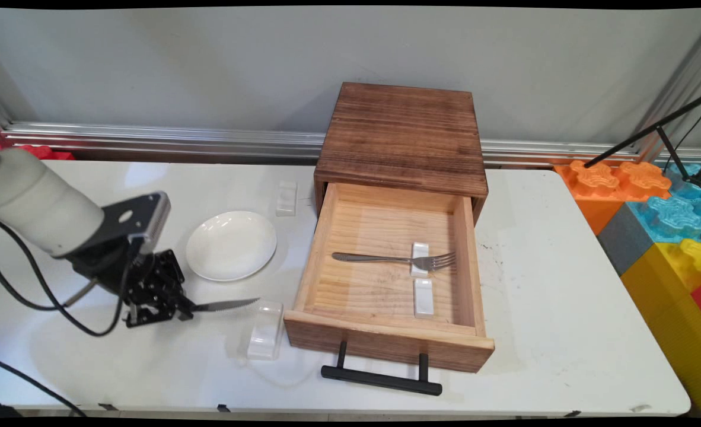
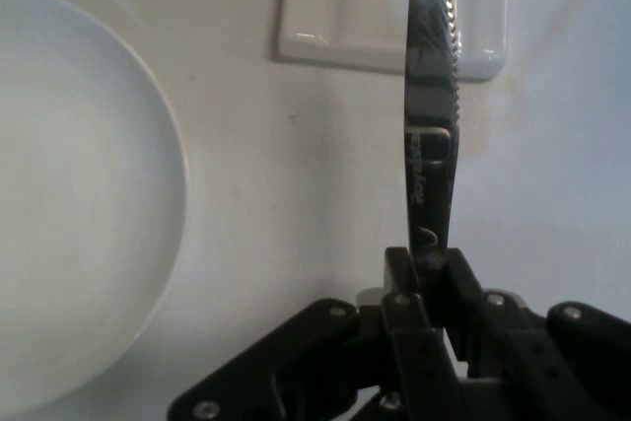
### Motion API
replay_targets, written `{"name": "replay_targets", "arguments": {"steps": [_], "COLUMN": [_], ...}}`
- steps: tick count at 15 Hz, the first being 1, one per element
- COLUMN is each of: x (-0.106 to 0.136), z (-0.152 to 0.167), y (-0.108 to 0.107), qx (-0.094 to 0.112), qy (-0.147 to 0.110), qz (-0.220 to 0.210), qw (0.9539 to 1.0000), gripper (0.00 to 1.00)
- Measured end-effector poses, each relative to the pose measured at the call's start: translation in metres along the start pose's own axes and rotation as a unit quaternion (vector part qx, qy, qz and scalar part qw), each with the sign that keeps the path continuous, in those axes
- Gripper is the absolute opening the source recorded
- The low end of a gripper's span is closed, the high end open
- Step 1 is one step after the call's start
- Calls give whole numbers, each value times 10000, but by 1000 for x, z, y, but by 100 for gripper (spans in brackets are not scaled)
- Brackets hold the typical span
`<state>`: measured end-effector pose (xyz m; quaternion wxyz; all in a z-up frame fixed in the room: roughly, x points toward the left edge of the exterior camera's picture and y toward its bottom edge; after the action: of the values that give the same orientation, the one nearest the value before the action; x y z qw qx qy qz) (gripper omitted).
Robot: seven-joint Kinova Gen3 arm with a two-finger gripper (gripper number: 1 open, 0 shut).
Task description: Place the picked object into the drawer
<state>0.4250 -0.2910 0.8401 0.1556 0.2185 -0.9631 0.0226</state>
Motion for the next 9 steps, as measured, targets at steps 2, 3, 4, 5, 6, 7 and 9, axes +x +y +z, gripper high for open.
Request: {"name": "replay_targets", "arguments": {"steps": [2,3,4,5,6,7,9], "x": [5,9,13,18,21,28,39], "z": [-14,-21,-27,-33,-38,-46,-57], "y": [-5,-7,-10,-12,-14,-18,-25], "qx": [-5,-12,-23,-31,-39,-55,-67], "qy": [71,111,150,186,213,257,319], "qz": [45,66,95,121,143,190,275], "qw": [10000,9999,9998,9997,9997,9995,9991], "gripper": [0,0,0,0,0,0,0]}}
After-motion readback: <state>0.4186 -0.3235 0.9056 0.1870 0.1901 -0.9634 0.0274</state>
